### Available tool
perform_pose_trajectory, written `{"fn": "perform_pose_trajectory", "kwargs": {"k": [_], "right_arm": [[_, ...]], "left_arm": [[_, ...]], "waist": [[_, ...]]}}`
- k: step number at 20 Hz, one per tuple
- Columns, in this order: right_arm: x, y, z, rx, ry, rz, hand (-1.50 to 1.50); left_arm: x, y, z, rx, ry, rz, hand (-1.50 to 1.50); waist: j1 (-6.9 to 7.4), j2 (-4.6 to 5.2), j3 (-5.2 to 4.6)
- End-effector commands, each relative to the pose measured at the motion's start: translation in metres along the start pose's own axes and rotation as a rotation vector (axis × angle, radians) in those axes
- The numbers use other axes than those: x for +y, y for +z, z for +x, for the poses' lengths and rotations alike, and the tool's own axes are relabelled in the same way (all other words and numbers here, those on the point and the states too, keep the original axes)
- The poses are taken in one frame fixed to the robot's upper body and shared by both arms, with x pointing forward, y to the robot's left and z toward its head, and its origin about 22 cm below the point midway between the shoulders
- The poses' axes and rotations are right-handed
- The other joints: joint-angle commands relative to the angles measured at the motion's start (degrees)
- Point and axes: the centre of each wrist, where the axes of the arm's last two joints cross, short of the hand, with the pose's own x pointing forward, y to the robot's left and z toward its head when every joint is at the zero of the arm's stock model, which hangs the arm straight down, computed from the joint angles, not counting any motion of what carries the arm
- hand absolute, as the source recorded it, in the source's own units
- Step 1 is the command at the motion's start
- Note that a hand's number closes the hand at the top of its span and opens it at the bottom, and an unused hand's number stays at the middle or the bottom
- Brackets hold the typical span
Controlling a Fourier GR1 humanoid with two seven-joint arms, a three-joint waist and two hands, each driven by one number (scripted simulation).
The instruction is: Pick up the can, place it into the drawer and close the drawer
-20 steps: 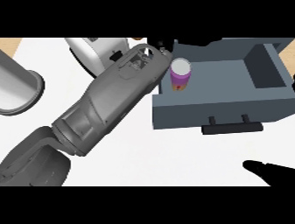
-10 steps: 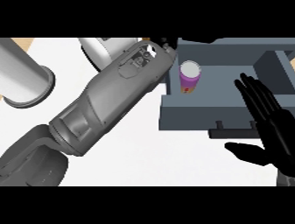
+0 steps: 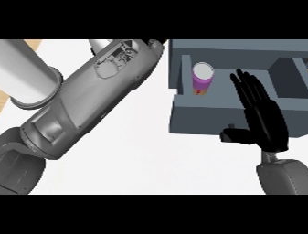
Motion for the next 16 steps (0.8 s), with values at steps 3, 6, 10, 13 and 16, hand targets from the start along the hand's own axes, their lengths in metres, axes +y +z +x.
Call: {"fn": "perform_pose_trajectory", "kwargs": {"k": [3, 6, 10, 13, 16], "right_arm": [[0.036, -0.002, -0.019, 0.058, 0.031, 0.021, -1.50], [0.045, -0.021, -0.027, 0.066, 0.062, 0.019, -1.50], [0.060, -0.034, -0.024, 0.060, 0.111, 0.008, -1.50], [0.057, -0.047, -0.036, 0.076, 0.143, 0.001, -1.50], [0.063, -0.069, -0.026, 0.074, 0.159, -0.073, -1.50]], "left_arm": [[0.042, -0.003, -0.003, 0.011, -0.015, -0.005, -1.50], [0.053, -0.006, 0.007, -0.013, -0.006, 0.011, -1.50], [0.067, -0.003, -0.004, 0.022, -0.024, 0.018, -1.50], [0.077, 0.000, 0.010, 0.031, -0.021, -0.011, -1.50], [0.082, -0.003, 0.012, 0.030, -0.027, 0.002, -1.50]], "waist": [[0.48, 0.15, 0.36], [1.02, 0.39, 0.39], [1.36, 0.59, 0.40], [1.99, 0.41, 0.42], [1.97, 1.02, 0.49]]}}
